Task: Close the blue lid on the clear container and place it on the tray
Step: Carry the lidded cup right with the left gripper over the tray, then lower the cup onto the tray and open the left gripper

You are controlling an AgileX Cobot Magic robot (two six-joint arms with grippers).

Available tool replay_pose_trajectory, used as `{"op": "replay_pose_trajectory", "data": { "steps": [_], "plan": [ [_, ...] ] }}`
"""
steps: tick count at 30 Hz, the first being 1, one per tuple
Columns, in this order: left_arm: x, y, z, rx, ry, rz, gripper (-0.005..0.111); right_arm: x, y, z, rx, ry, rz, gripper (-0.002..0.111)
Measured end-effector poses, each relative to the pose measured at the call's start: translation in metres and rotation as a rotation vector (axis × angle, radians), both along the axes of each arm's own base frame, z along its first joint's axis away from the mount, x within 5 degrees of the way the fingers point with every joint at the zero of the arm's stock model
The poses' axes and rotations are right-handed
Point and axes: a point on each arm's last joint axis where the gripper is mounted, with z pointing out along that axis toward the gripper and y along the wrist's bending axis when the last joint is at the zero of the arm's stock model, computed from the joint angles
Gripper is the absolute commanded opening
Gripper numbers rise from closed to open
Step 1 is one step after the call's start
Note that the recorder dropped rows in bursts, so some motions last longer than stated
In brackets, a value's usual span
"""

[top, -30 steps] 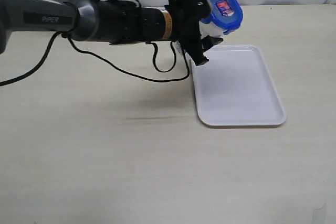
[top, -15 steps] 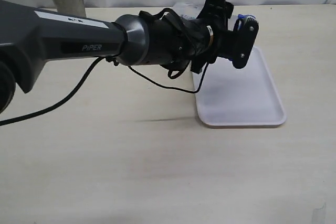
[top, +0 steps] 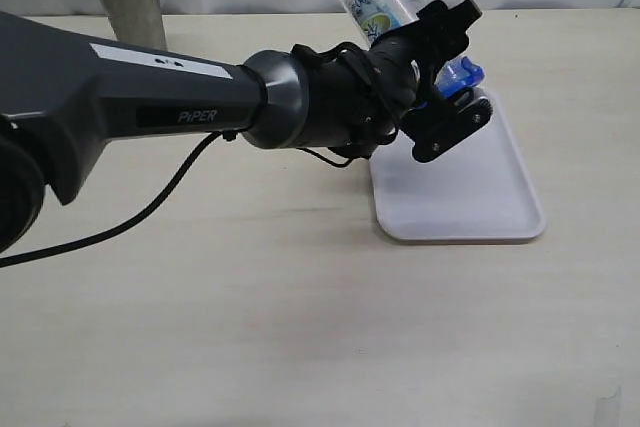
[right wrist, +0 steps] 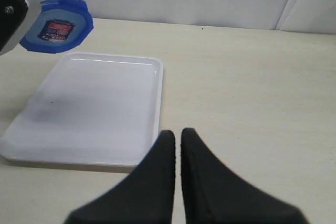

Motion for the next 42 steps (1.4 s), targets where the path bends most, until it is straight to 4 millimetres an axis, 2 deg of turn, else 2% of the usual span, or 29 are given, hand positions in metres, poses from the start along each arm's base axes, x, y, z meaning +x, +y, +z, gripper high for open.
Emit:
{"op": "replay_pose_trajectory", "data": {
  "steps": [4,9,14,19,23,24,27,31,42],
  "plan": [
    [-0.002,-0.003,-0.001,-0.065,0.047,-0.006,0.0,0.0,0.0,0.0,0.0,0.0,0.0,0.004],
    [-0.01,-0.014,-0.004,-0.361,0.271,0.013,0.0,0.0,0.0,0.0,0.0,0.0,0.0,0.004],
    [-0.012,-0.026,0.008,-0.722,0.632,0.02,0.0,0.0,0.0,0.0,0.0,0.0,0.0,0.004],
    [0.005,-0.019,0.021,-1.055,1.034,0.106,0.0,0.0,0.0,0.0,0.0,0.0,0.0,0.004],
    [0.016,-0.014,0.006,-1.28,1.363,0.138,0.0,0.0,0.0,0.0,0.0,0.0,0.0,0.004],
    [0.018,-0.014,-0.006,-1.313,1.437,0.138,0.0,0.0,0.0,0.0,0.0,0.0,0.0,0.004],
    [0.02,-0.016,-0.028,-1.363,1.501,0.161,0.0,0.0,0.0,0.0,0.0,0.0,0.0,0.004],
    [0.019,-0.018,-0.046,-1.349,1.511,0.174,0.0,0.0,0.0,0.0,0.0,0.0,0.0,0.004],
    [0.02,-0.018,-0.046,-1.352,1.503,0.165,0.001,0.0,0.0,0.0,0.0,0.0,0.0,0.004]
  ]
}}
